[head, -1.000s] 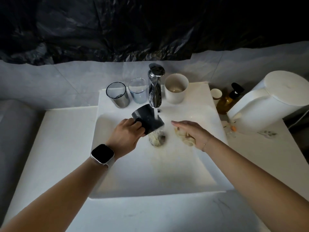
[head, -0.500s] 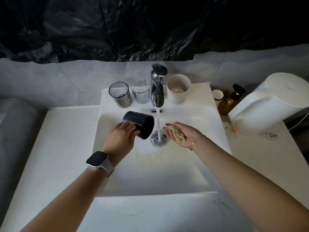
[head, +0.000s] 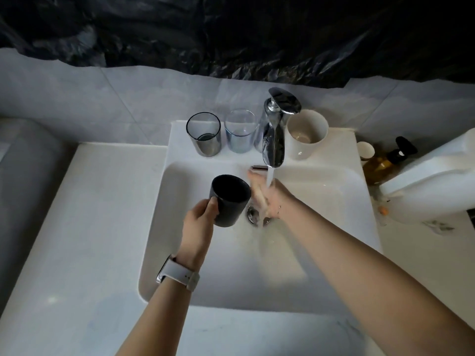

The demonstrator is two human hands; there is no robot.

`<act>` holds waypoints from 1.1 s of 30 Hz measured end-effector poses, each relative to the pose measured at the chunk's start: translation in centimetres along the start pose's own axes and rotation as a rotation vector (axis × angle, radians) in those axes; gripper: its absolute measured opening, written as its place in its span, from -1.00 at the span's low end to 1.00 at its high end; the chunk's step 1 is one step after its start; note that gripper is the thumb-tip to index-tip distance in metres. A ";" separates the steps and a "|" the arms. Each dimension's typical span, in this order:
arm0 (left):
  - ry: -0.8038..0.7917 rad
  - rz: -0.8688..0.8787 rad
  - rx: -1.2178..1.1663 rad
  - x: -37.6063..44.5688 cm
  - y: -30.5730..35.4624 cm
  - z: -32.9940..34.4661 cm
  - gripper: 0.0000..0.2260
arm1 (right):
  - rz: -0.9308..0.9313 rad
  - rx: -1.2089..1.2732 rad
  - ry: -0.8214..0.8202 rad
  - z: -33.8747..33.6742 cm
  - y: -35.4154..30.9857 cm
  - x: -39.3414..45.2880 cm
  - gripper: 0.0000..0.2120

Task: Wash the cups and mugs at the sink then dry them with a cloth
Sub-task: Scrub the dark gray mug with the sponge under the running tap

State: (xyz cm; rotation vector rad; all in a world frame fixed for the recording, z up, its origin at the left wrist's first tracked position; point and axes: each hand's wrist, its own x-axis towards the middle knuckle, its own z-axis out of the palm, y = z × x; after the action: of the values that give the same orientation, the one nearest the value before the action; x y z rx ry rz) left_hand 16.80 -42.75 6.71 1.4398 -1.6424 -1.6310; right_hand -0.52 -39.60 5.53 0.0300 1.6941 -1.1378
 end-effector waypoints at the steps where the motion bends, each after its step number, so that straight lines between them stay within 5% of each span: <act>1: -0.032 -0.030 -0.049 0.1 -0.1 0.1 -0.66 | -0.087 -0.080 0.050 -0.3 0.1 0.1 -0.53; 5: -0.186 -0.098 -0.166 0.0 -0.1 0.8 -0.63 | -0.380 -0.437 0.186 -2.7 0.7 -0.9 -0.47; 8: -0.267 -0.058 -0.152 -0.2 0.0 1.4 -0.64 | -0.487 -0.303 0.061 -4.6 1.4 -3.4 -0.40; 12: -0.354 -0.059 -0.169 -0.4 0.0 2.1 -0.68 | -0.518 -0.262 -0.173 -6.3 1.9 -5.1 -0.73; 16: -0.383 -0.112 -0.215 0.0 0.8 2.5 -0.66 | -0.721 -0.936 -0.177 -8.2 2.2 -4.2 -0.63; 18: -0.398 -0.119 -0.218 0.2 1.2 2.7 -0.66 | -0.772 -1.021 -0.139 -8.3 1.6 -4.2 -0.69; 27: -0.275 -0.062 -0.150 1.3 0.6 2.9 -0.87 | -0.912 -0.947 -0.001 -8.5 2.3 -3.9 -0.67; 29: -0.315 -0.052 -0.132 1.9 -0.2 2.5 -0.73 | -0.925 -0.930 0.012 -8.7 3.0 -4.0 -0.66; 33: -0.522 -0.070 -0.356 2.9 -0.8 2.7 -0.54 | -0.629 -0.395 -0.153 -8.2 2.4 -5.0 -0.82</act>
State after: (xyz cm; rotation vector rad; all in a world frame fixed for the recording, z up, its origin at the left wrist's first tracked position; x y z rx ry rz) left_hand 13.68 -43.75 4.27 0.9517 -1.4436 -2.3415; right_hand -2.94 -30.28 7.68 -0.8662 1.8093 -1.1830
